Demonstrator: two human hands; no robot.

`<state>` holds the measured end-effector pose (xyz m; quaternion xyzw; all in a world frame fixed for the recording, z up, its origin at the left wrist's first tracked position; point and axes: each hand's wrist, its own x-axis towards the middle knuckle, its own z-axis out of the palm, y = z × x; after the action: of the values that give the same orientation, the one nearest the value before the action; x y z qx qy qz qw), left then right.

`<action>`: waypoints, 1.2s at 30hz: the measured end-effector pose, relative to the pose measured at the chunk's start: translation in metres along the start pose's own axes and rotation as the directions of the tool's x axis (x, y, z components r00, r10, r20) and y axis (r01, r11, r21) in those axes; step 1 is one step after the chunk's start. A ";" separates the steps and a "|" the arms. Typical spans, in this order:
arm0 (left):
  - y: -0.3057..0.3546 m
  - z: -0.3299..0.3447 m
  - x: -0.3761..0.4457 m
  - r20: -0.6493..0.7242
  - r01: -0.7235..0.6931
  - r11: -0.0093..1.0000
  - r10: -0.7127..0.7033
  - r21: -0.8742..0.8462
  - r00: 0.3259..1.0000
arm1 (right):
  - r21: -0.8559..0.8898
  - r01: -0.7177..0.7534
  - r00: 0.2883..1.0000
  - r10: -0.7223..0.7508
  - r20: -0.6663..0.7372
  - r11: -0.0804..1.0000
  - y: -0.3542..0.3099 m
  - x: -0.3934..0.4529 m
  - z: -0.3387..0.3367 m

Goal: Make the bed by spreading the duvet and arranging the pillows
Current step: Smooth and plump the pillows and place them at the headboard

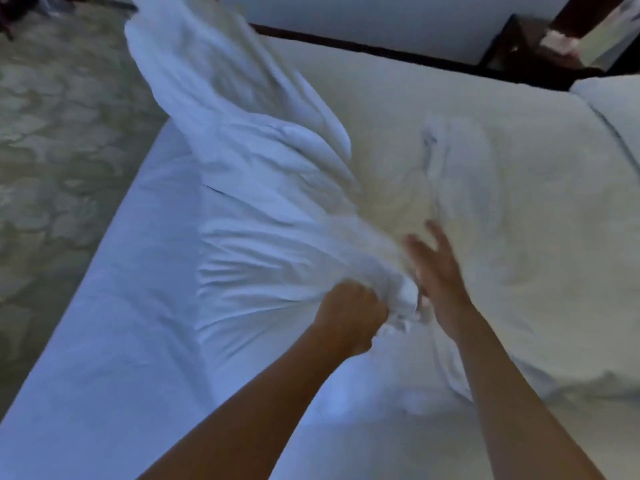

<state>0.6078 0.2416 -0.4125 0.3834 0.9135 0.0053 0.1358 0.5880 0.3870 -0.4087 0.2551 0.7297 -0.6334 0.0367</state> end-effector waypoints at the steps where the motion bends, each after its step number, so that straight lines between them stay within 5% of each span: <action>1: 0.016 -0.002 0.006 0.039 -0.046 0.998 0.044 0.053 0.998 | -0.104 -0.049 0.997 0.055 0.057 0.993 0.007 0.002 -0.013; 8: 0.097 -0.006 0.041 0.159 -0.149 0.985 0.134 0.083 0.978 | -0.095 -0.177 0.966 0.191 0.173 0.980 0.048 0.005 -0.073; 18: 0.166 0.021 0.097 0.094 -0.155 0.960 0.181 -0.232 0.979 | -0.115 -0.244 0.964 0.228 -0.134 0.963 0.082 0.031 -0.174; 21: 0.150 0.030 0.096 -0.167 -0.246 0.940 0.210 -0.235 0.963 | -0.135 -0.196 0.955 0.158 -0.251 0.971 0.091 0.031 -0.195; 24: 0.112 0.037 0.101 -0.377 0.065 0.997 -0.077 -0.043 0.923 | -0.234 -0.202 0.905 0.090 -0.415 0.951 0.103 0.036 -0.220; 26: 0.090 0.043 0.109 -0.300 0.254 0.967 -0.244 -0.008 0.922 | -0.225 -0.273 0.845 0.121 -0.520 0.936 0.113 0.041 -0.237; 32: 0.063 0.075 0.149 0.131 0.327 0.945 -0.326 0.015 0.936 | -0.304 -0.450 0.814 0.245 -0.527 0.840 0.122 0.054 -0.222; 34: 0.044 0.074 0.147 0.223 0.353 0.935 -0.351 0.029 0.910 | -0.482 -0.397 0.865 0.141 -0.482 0.781 0.118 0.051 -0.200; 36: 0.033 0.066 0.136 0.269 0.347 0.937 -0.345 0.041 0.899 | -0.732 -0.251 0.883 -0.161 -0.441 0.633 0.107 0.045 -0.181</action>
<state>0.5572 0.3541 -0.5058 0.2116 0.9396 -0.0678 0.2604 0.6421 0.5793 -0.4870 0.3777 0.9086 -0.1773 -0.0183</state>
